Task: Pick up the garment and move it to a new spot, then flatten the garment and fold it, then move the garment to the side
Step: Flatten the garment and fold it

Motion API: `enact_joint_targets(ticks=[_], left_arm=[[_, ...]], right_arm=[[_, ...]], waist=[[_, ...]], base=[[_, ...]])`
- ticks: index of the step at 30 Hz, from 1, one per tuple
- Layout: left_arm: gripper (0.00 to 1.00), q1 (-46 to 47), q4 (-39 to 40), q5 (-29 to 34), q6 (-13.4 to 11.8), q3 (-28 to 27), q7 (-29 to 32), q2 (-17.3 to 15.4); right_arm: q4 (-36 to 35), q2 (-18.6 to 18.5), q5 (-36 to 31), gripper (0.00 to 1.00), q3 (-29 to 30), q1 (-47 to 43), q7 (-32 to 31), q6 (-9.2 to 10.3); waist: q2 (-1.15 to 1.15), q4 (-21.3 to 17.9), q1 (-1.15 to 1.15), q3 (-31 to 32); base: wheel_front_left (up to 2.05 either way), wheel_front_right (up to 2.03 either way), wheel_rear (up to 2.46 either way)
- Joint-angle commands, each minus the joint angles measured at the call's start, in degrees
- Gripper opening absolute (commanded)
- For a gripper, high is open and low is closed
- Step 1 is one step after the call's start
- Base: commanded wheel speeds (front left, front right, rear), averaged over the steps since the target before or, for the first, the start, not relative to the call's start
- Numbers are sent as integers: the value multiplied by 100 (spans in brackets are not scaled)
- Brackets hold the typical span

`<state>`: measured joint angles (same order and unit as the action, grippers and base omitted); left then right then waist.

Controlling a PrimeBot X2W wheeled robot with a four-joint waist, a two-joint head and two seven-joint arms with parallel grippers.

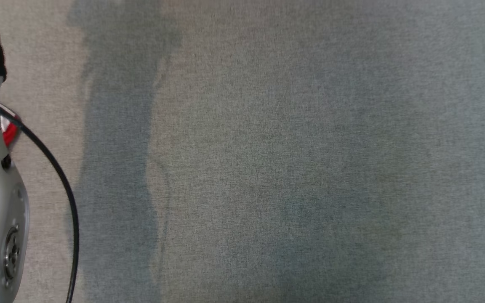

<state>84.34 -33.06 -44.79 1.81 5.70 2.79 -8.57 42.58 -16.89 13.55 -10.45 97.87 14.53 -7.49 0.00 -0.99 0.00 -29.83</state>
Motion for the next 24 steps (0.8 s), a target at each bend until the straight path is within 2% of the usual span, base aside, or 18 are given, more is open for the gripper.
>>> enact_joint_targets(ticks=[1,3,10,17,24], left_arm=[[0,172,-270,118,164,55,-320,26],[0,226,-402,144,228,89,-457,62],[0,-42,-1418,247,517,461,-1094,151],[0,-597,-2095,382,570,935,-1474,169],[0,-1388,-2326,323,570,1523,-1695,89]], right_arm=[[15,82,-107,0,67,27,80,0],[-112,121,-122,0,140,-22,85,0],[-292,344,-39,0,188,-1115,69,0],[-318,438,237,0,125,-2213,70,0],[-199,378,601,0,-207,-3286,70,0]], waist=[[0,-2,0,-223],[0,3,0,-271],[0,5,0,-478],[0,8,0,-338],[0,1,0,64]], base=[[0,0,0],[0,0,0],[0,0,0],[0,0,0],[0,0,0]])
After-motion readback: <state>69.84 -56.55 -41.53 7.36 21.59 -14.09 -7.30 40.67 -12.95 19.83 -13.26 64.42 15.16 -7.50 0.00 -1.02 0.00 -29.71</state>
